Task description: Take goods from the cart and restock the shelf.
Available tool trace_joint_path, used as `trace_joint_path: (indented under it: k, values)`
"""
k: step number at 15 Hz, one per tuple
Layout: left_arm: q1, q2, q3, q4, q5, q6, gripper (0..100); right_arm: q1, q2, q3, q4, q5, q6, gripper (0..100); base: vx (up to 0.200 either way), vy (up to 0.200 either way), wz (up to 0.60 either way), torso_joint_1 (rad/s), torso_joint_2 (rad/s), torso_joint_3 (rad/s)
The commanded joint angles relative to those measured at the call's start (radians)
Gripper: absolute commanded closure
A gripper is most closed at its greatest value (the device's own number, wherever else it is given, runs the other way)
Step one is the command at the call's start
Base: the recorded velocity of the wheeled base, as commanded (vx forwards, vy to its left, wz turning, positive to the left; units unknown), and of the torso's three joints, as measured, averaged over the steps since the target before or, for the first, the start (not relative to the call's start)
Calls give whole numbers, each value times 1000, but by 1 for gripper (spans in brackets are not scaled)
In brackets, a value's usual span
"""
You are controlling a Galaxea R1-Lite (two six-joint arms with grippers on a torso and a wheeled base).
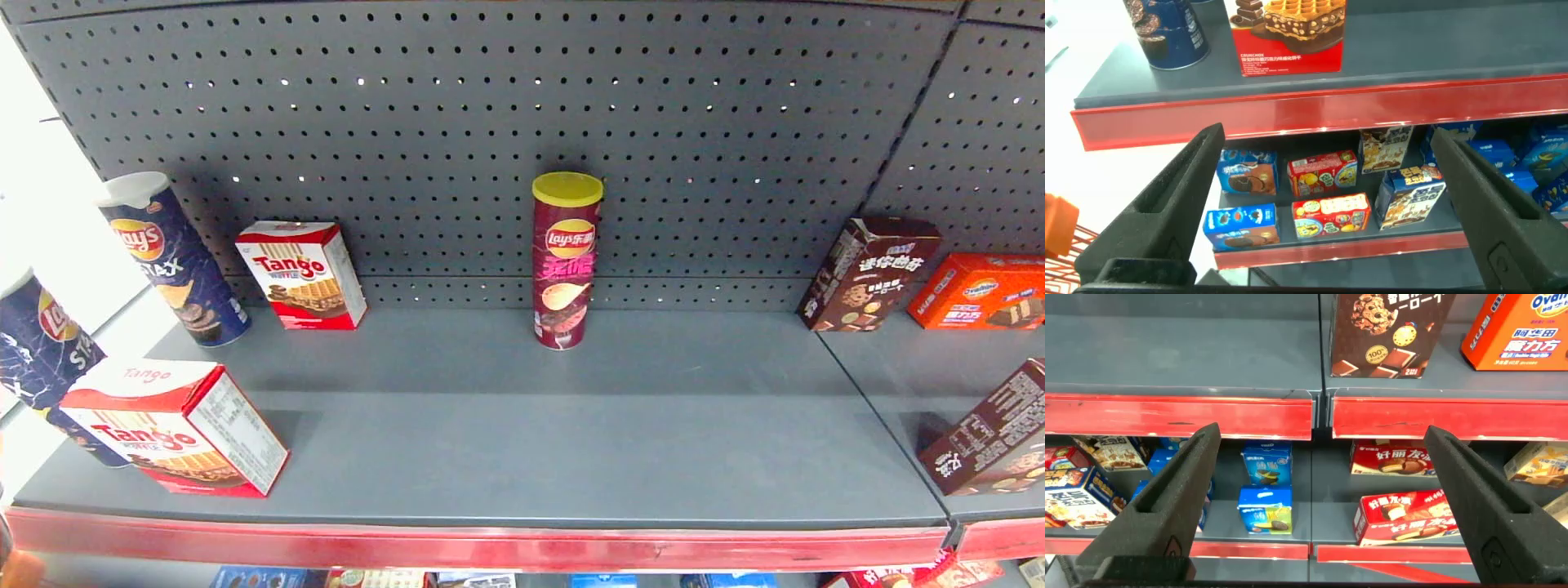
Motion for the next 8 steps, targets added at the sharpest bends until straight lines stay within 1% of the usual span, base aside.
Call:
trace_joint_path:
  k: [1,8]
  values:
    - [1,1,0,0,0,0,0,0,1,0,0,0,-1,0,0,0,0,0,0,0]
    - [1,1,0,0,0,0,0,0,1,0,0,2,-2,0,0,0,0,0,0,0]
